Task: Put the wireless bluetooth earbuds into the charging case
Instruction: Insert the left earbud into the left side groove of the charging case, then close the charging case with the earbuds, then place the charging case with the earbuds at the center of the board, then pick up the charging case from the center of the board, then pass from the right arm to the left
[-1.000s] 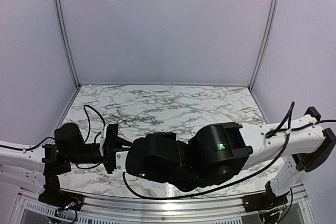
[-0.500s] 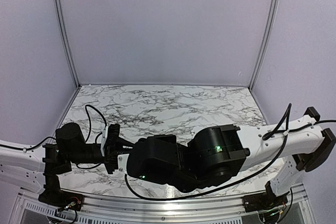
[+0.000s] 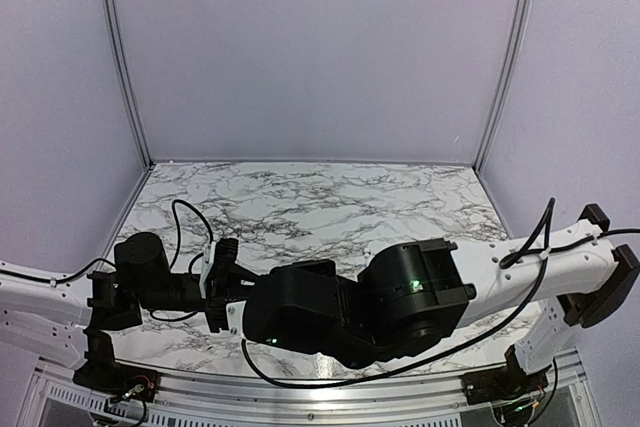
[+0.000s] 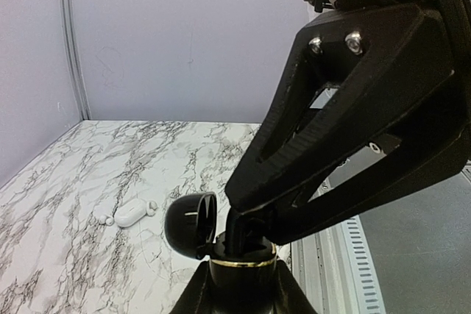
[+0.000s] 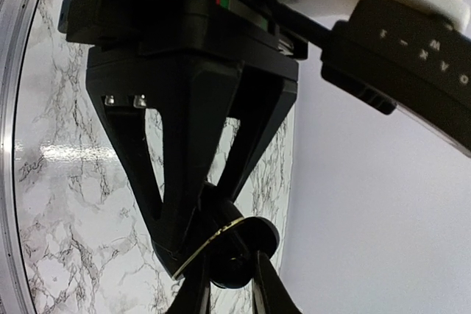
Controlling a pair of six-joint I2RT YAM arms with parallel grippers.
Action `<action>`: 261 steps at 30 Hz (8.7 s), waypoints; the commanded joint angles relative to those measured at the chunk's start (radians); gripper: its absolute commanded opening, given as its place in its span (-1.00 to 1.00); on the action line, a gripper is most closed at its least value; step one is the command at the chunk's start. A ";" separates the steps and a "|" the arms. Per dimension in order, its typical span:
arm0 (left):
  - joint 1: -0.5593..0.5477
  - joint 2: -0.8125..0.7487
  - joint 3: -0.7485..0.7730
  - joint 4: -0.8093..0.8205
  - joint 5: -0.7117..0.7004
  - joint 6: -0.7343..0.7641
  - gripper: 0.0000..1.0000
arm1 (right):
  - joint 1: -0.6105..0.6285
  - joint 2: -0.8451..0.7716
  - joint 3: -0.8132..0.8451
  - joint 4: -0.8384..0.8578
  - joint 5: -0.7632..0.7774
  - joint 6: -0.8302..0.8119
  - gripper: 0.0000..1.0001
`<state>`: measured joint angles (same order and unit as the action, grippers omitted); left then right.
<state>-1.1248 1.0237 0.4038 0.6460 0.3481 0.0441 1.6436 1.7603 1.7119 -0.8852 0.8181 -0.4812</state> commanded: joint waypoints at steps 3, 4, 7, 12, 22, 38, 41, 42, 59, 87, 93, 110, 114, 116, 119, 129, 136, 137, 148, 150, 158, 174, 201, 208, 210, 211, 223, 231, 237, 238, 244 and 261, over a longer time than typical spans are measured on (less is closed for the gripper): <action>-0.007 0.009 0.047 0.038 0.092 -0.003 -0.97 | 0.011 -0.003 0.002 0.039 -0.072 -0.004 -0.81; -0.007 0.011 0.048 0.039 0.097 -0.006 -0.98 | 0.013 -0.002 0.001 0.037 -0.079 -0.005 -0.81; -0.007 0.013 0.045 0.046 0.105 -0.007 -0.98 | 0.013 -0.002 -0.009 0.040 -0.089 -0.008 -0.80; -0.007 0.000 0.029 0.084 0.103 -0.007 -0.98 | 0.013 -0.003 -0.010 0.035 -0.103 -0.002 -0.69; -0.007 0.013 0.023 0.140 0.092 -0.007 -0.99 | 0.023 -0.009 0.004 0.032 -0.100 -0.002 -0.47; -0.003 0.016 -0.017 0.229 0.041 -0.024 -1.00 | 0.027 -0.087 0.061 0.118 -0.120 0.001 0.05; 0.006 0.003 -0.030 0.248 0.034 -0.029 -1.00 | 0.017 -0.131 0.060 0.147 -0.170 0.036 0.17; 0.009 -0.002 -0.033 0.252 0.034 -0.030 -1.00 | 0.007 -0.145 0.055 0.154 -0.192 0.055 0.20; 0.014 -0.056 -0.050 0.260 0.048 -0.034 -1.00 | -0.347 -0.325 -0.147 0.265 -0.446 0.320 0.34; 0.020 -0.012 -0.022 0.262 -0.047 -0.063 -1.00 | -0.253 -0.278 -0.220 0.293 -0.707 0.251 0.29; 0.041 0.005 -0.022 0.264 -0.111 -0.127 -1.00 | -0.260 -0.295 -0.232 0.296 -0.630 0.270 0.32; 0.380 0.299 0.108 0.009 -0.196 -0.597 -0.99 | -0.598 -0.527 -0.511 0.530 -0.775 0.458 0.47; 0.404 0.428 0.180 -0.003 -0.160 -0.642 -0.99 | -0.664 -0.576 -0.583 0.571 -0.806 0.512 0.49; 0.405 0.497 0.221 -0.007 -0.145 -0.654 -0.99 | -0.695 -0.595 -0.616 0.587 -0.808 0.535 0.50; 0.404 0.610 0.288 -0.010 -0.115 -0.680 -0.99 | -0.729 -0.616 -0.664 0.612 -0.843 0.569 0.51; 0.400 0.915 0.474 -0.012 -0.044 -0.810 -0.99 | -0.743 -0.641 -0.755 0.648 -0.856 0.607 0.51; 0.396 0.986 0.497 -0.014 -0.050 -0.848 -0.97 | -0.745 -0.636 -0.784 0.666 -0.860 0.616 0.52; 0.397 0.990 0.497 -0.015 -0.055 -0.855 -0.95 | -0.745 -0.635 -0.787 0.666 -0.857 0.617 0.52; 0.397 0.918 0.489 -0.190 -0.173 -0.809 -0.21 | -0.857 -0.586 -0.789 0.597 -0.864 0.613 0.49; 0.397 0.888 0.488 -0.227 -0.193 -0.782 -0.05 | -0.897 -0.556 -0.782 0.566 -0.860 0.602 0.47; 0.401 0.759 0.471 -0.298 -0.227 -0.690 0.46 | -0.987 -0.370 -0.756 0.525 -0.842 0.526 0.38; 0.399 0.400 0.331 -0.199 -0.270 -0.448 0.98 | -1.002 -0.009 -0.637 0.481 -0.785 0.363 0.33; 0.401 0.102 0.170 -0.103 -0.364 -0.378 0.98 | -1.006 -0.051 -0.600 0.455 -0.918 0.302 -0.44; 0.409 0.101 0.181 -0.184 -0.252 -0.476 0.98 | -0.856 -0.194 -0.581 0.479 -0.889 0.222 -0.45; 0.408 0.103 0.181 -0.184 -0.161 -0.509 0.98 | -0.804 -0.231 -0.573 0.500 -0.850 0.204 -0.44; 0.408 0.105 0.182 -0.183 -0.122 -0.533 0.98 | -0.779 -0.251 -0.573 0.518 -0.834 0.190 -0.45; 0.295 0.135 0.234 -0.170 -0.058 -0.635 0.66 | -0.495 -0.329 -0.518 0.616 -0.537 0.021 -0.46; 0.215 0.217 0.275 -0.135 -0.084 -0.623 0.42 | -0.404 -0.302 -0.469 0.608 -0.406 -0.028 -0.46; 0.196 0.253 0.273 -0.060 -0.076 -0.647 0.27 | -0.383 -0.288 -0.453 0.601 -0.377 -0.039 -0.47; 0.193 0.260 0.272 -0.048 -0.073 -0.651 0.24 | -0.381 -0.285 -0.453 0.600 -0.374 -0.040 -0.47; 0.178 0.281 0.261 0.028 -0.026 -0.660 0.19 | -0.378 -0.275 -0.458 0.605 -0.374 -0.037 -0.47; 0.169 0.351 0.261 0.107 -0.028 -0.715 -0.08 | -0.371 -0.275 -0.461 0.668 -0.388 0.007 -0.48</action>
<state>-0.9512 1.3609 0.6502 0.7055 0.3138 -0.6552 1.2594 1.4876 1.2152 -0.2924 0.4370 -0.5003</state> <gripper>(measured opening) 0.467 0.419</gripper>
